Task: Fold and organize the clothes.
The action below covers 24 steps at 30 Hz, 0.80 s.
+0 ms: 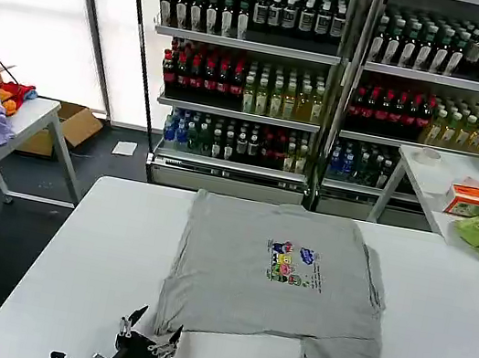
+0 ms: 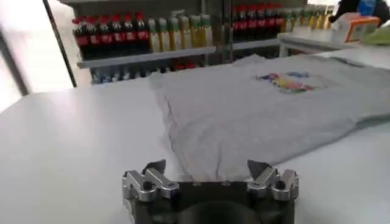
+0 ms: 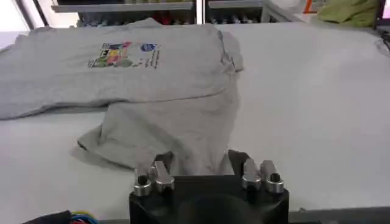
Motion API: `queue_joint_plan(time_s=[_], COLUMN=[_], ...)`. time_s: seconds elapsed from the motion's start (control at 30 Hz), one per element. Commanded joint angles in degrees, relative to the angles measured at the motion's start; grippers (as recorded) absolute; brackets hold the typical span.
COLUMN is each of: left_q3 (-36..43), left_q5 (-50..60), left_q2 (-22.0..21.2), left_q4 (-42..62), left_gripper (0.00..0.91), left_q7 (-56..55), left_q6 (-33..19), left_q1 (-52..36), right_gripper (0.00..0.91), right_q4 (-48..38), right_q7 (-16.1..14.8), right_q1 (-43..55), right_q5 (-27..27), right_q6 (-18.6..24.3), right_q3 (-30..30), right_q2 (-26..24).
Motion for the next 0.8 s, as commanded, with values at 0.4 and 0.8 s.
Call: queue_joint_plan(time_s=[0.4, 0.8], left_q3=[1.1, 0.5], left_q5=[1.2, 0.7], left_q2=[-0.5, -0.3], left_q4=[3.2, 2.6], left_gripper=[0.030, 0.010], left_q7=[-0.4, 0.3], left_q6=[-3.3, -6.2], left_q1=[0.6, 1.4], right_gripper=[0.000, 0.000], right_q4=[-0.7, -1.3], right_q7=[0.1, -0.1], right_q1=[-0.9, -0.9], right_q5=[0.9, 0.9], right_q6=[0.6, 1.7], right_q3=[-0.9, -0.6], right_q2=[0.4, 0.9])
